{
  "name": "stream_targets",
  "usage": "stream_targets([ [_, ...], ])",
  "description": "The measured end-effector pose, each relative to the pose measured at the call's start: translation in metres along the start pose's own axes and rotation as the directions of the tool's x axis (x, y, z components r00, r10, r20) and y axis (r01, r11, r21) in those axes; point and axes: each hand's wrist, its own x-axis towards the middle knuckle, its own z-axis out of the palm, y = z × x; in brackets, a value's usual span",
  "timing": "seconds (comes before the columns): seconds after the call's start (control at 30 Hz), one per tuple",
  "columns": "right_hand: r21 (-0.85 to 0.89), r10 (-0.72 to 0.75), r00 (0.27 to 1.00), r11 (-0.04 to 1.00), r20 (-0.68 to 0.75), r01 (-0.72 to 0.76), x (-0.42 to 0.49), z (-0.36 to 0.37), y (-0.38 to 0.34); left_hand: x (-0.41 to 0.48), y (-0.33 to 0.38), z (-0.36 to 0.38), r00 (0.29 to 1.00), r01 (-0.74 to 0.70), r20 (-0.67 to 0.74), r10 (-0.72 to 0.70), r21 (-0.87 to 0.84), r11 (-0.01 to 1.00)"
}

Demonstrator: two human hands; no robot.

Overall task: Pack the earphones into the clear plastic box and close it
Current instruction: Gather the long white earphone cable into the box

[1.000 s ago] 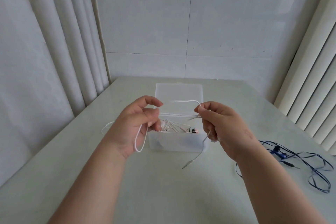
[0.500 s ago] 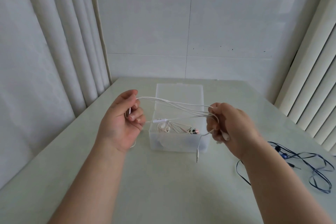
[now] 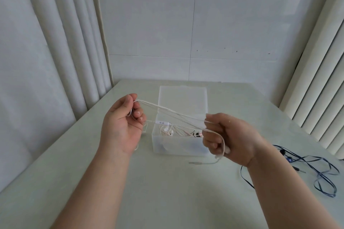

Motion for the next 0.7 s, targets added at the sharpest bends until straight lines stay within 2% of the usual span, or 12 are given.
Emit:
stream_targets([
  [0.1,-0.198,0.031,0.999,0.980,-0.012,-0.033,-0.0043,0.0023,0.0010,0.0015,0.0007,-0.0028,0.999,-0.037,-0.010,0.037,-0.023,0.999],
  [0.27,-0.329,0.041,0.998,0.944,0.054,-0.021,-0.0085,-0.0001,-0.0015,0.0024,-0.0018,-0.0037,0.993,-0.113,0.018,0.113,0.005,0.994],
  [0.4,-0.339,0.034,0.996,0.941,0.079,-0.006,-0.0098,-0.0019,-0.0023,0.0014,-0.0038,-0.0038,0.986,-0.165,0.035,0.161,0.173,0.971],
  [0.57,-0.231,-0.020,0.999,0.973,0.049,0.030,-0.0068,-0.0045,-0.0017,0.0051,-0.0065,-0.0079,0.971,-0.198,-0.023,0.237,0.472,0.859],
  [0.7,-0.173,-0.026,1.000,0.985,-0.010,0.024,-0.0046,-0.0041,-0.0010,0.0061,-0.0088,-0.0094,0.969,-0.165,-0.076,0.235,0.512,0.843],
])
